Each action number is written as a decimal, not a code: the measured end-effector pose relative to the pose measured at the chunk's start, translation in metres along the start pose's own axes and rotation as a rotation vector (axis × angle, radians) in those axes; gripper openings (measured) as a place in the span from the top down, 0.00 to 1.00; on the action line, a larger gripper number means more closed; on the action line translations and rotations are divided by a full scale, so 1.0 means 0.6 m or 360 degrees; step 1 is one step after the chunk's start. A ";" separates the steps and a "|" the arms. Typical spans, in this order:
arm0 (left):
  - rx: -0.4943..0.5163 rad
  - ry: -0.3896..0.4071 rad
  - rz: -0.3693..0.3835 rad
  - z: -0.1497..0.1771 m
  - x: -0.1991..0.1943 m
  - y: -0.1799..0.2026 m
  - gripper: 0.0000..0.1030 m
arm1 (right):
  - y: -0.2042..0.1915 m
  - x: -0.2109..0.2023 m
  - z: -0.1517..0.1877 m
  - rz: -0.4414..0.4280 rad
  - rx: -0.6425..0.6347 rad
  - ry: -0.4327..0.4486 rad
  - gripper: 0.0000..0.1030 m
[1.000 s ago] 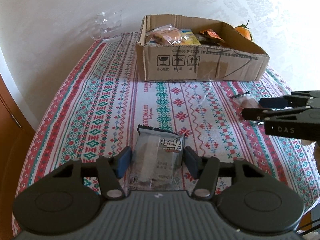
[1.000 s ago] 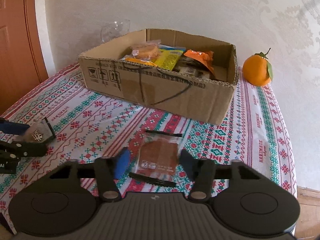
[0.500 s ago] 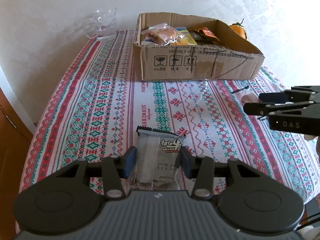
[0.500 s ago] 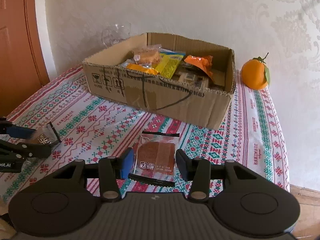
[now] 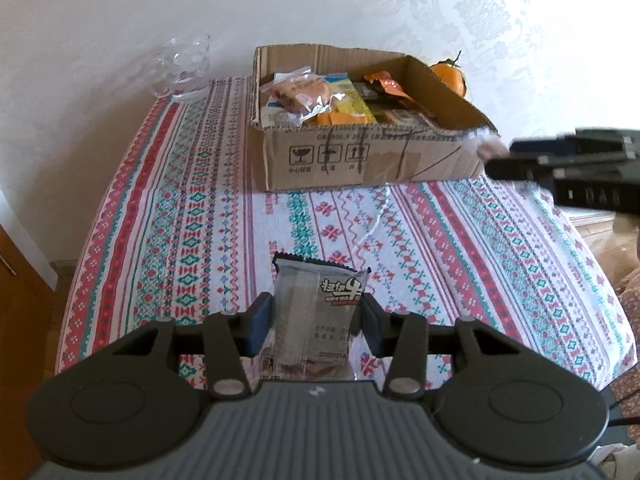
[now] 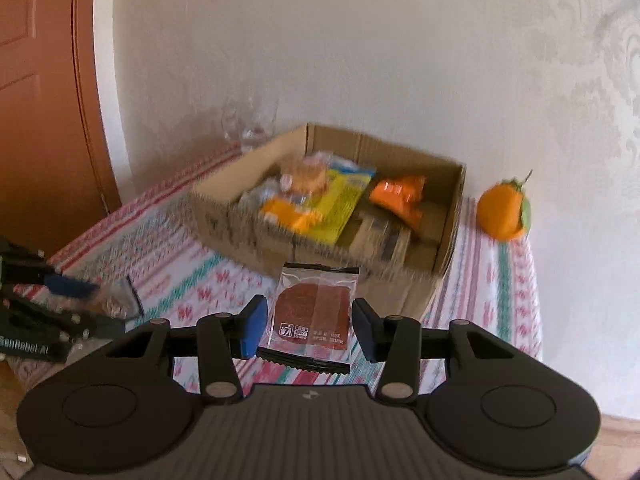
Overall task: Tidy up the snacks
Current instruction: 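Lift both held packets and carry them over the box with both grippers, then open the right gripper over the box while the left releases its packet into the box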
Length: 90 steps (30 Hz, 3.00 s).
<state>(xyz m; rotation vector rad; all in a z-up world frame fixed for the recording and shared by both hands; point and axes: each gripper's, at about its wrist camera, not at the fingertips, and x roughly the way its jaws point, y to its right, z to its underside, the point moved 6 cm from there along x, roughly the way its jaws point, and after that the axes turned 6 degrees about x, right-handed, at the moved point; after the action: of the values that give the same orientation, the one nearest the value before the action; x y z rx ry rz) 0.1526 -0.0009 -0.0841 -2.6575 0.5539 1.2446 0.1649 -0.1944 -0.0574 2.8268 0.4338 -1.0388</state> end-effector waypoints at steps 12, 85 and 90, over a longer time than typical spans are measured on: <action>-0.0020 0.0057 0.0015 -0.027 -0.005 -0.016 0.55 | 0.038 0.079 -0.113 0.0060 -0.0025 0.0056 0.50; 0.0167 0.0487 -0.0288 -0.244 0.050 0.031 0.01 | 0.044 0.021 0.008 0.0272 0.0199 -0.0031 0.00; 0.0083 0.0357 -0.0300 -0.179 0.036 0.024 0.01 | 0.059 0.027 0.014 0.0383 0.0298 -0.0114 0.00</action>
<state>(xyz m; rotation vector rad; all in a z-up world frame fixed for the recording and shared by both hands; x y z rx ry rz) 0.2359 -0.0511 -0.0313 -2.7472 0.3481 0.8764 0.1822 -0.2259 -0.0744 2.8944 -0.0124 -1.1787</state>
